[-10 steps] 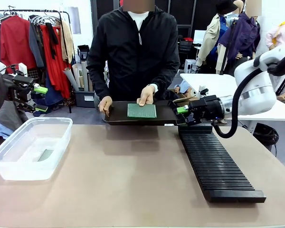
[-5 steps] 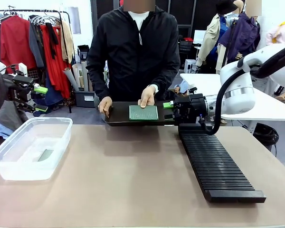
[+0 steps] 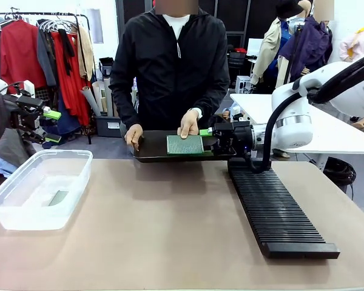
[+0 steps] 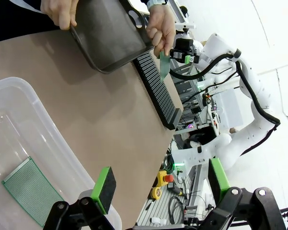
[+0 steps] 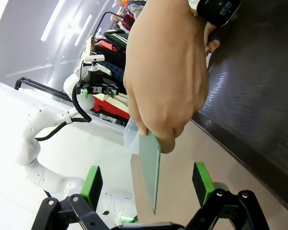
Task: Sort PCBs into racks and boxes based on the side picked up.
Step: Pick up the Blank PCB handed by the Human.
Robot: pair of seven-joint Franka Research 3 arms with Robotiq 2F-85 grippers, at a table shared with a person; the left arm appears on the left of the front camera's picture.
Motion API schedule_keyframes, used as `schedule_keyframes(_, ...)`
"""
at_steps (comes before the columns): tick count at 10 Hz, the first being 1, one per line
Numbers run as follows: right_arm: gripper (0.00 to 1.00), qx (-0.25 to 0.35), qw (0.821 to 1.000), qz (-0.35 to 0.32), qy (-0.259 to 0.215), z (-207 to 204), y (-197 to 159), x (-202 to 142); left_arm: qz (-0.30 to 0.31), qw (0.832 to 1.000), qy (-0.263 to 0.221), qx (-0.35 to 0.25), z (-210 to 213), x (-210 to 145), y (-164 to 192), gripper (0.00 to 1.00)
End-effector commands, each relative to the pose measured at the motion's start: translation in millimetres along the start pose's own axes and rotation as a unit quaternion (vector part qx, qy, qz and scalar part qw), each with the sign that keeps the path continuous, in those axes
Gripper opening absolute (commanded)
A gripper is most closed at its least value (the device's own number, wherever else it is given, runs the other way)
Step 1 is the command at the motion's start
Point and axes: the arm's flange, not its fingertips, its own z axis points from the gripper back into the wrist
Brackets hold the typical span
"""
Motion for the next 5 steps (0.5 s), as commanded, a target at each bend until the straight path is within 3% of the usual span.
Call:
schedule_keyframes(1,1.00,0.014,1.000,0.008,-0.013,-11.9,-4.4,8.9,0.000,1.000,-0.001,0.001,1.2,0.7,-2.1,1.00)
schedule_keyframes(5,1.00,0.024,0.999,0.025,-0.014,-19.5,-11.3,10.1,0.000,1.000,-0.001,0.001,1.2,0.7,-2.1,1.00)
